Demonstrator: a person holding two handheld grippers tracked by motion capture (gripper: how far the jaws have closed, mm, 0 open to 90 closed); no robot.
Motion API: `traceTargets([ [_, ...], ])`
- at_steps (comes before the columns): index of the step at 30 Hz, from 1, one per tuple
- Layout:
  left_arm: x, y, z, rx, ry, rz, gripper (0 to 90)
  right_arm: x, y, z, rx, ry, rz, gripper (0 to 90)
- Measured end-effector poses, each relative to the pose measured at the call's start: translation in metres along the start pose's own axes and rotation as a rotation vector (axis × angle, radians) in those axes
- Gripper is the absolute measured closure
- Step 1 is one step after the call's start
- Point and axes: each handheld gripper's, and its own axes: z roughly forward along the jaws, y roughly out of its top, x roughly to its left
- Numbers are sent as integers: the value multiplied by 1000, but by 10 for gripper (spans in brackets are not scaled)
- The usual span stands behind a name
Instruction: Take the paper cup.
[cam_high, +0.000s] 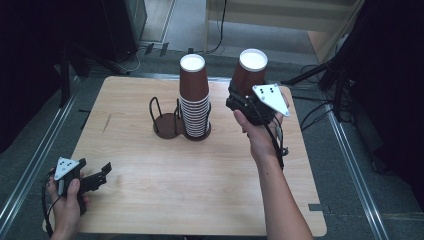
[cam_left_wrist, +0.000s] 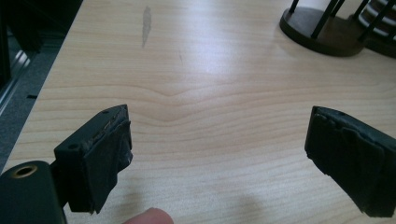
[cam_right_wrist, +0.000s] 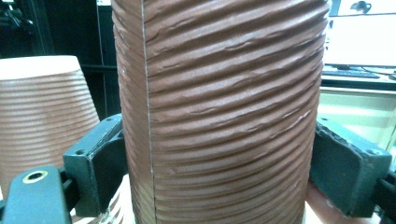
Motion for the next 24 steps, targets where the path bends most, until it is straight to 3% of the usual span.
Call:
traceTargets([
  [5,-2,3,-2,13,22,25,78,-1,-8,-6,7,-6,-1,125],
  [10,-6,8,-1,13,6,21,78,-4,-15,-13,11,-9,0,125],
  [24,-26,36,2,-2,-69,60,78,-11,-36,-31,37,-12,5,125],
])
